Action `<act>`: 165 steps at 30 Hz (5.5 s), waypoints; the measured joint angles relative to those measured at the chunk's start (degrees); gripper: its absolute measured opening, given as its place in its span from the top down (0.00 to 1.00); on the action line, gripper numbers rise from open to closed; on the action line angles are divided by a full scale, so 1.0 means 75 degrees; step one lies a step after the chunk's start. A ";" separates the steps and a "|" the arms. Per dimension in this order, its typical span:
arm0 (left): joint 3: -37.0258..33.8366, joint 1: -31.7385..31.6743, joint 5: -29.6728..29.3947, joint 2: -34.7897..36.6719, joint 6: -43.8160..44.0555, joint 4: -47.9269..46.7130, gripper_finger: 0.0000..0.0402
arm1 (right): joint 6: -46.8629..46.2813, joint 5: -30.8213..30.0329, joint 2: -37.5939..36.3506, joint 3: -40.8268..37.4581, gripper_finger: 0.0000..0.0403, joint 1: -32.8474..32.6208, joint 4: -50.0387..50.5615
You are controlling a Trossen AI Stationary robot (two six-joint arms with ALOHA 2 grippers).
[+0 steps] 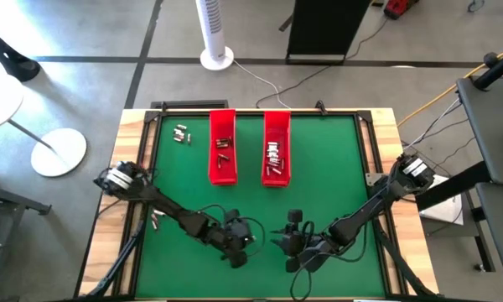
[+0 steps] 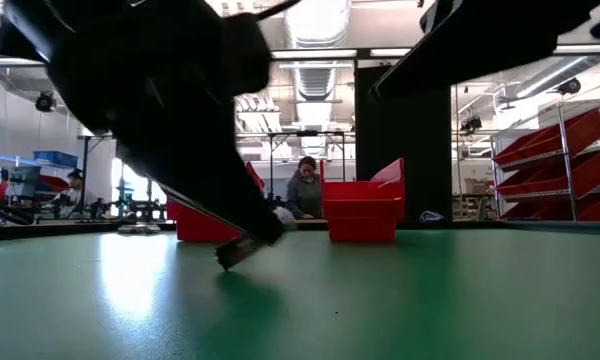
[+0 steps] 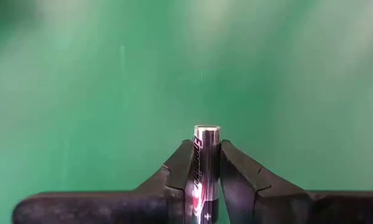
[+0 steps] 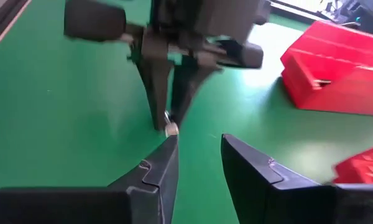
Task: Sort batteries
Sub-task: Put the silver battery into the right red bin
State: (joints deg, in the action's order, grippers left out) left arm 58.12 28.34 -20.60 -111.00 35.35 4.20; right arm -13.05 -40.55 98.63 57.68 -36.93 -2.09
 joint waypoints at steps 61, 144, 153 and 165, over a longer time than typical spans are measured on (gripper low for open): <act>-0.5985 0.1367 -0.3497 0.3688 -0.1219 0.6610 0.52 | -0.0323 0.2692 0.2212 0.1992 0.87 0.1830 0.1942; -0.5847 0.1464 0.4436 0.3883 0.4514 0.4772 0.52 | 0.0898 0.2494 0.0913 0.1853 0.65 0.1457 0.1086; -0.4905 0.1587 0.5091 0.5517 0.5017 0.0980 0.52 | 0.0681 0.2371 0.1607 0.1847 0.68 0.1628 0.0696; -0.2371 0.2315 0.2736 0.5970 0.5175 -0.7978 0.52 | 0.0478 0.2378 0.1920 0.1765 0.65 0.1609 0.0600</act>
State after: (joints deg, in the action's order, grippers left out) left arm 40.34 45.70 -0.08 -66.22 74.16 -55.64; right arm -9.47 -22.71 113.02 70.91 -24.86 2.41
